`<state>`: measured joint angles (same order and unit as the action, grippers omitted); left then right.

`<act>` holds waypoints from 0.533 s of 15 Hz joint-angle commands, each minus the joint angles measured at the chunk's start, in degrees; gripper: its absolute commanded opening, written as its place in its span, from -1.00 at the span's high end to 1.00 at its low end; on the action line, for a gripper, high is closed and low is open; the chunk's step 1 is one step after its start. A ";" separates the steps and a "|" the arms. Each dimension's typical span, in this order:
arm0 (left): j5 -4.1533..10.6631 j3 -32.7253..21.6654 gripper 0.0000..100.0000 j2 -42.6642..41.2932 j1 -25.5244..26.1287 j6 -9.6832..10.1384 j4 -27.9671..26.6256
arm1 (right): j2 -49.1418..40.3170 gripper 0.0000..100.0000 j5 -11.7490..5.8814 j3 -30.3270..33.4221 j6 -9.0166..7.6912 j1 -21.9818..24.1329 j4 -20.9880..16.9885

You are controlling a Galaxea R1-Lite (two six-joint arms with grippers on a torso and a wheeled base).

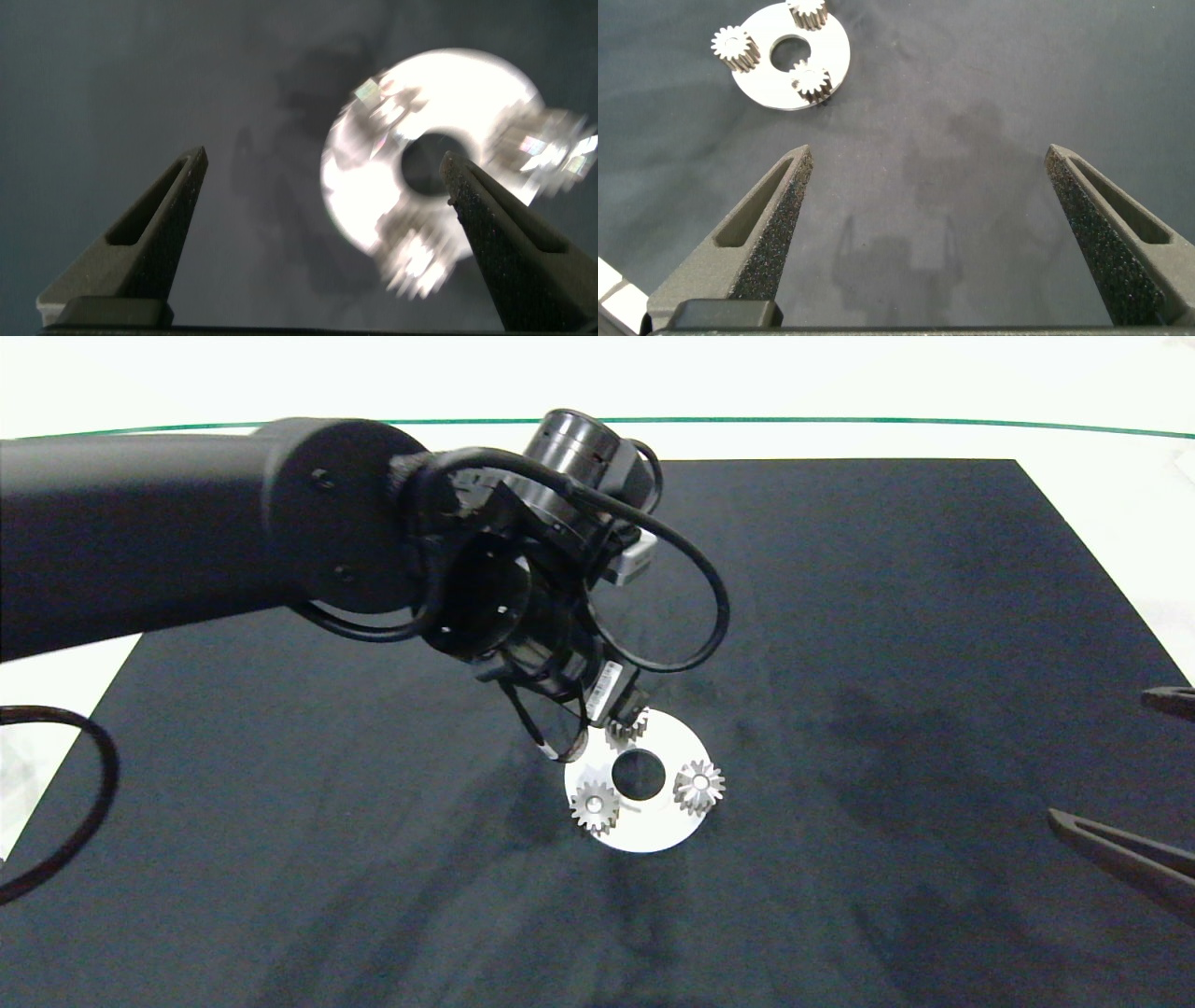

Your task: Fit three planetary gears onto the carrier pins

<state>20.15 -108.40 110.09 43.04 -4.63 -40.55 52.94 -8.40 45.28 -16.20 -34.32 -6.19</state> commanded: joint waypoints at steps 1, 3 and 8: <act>0.06 13.92 -1.00 -17.02 -8.15 0.94 -0.41 | 0.14 -1.00 -0.21 0.25 -0.15 0.21 0.22; -0.20 23.23 -1.00 -27.65 -10.88 1.29 3.37 | 0.14 -1.00 -0.39 0.25 -0.15 0.48 1.80; -0.02 39.84 -1.00 -48.57 -18.17 0.77 11.89 | 0.76 -1.00 -0.39 0.25 -0.15 7.77 4.35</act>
<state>19.96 -75.89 73.84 30.06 -3.69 -30.92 53.41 -8.77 45.48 -16.23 -29.29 -2.36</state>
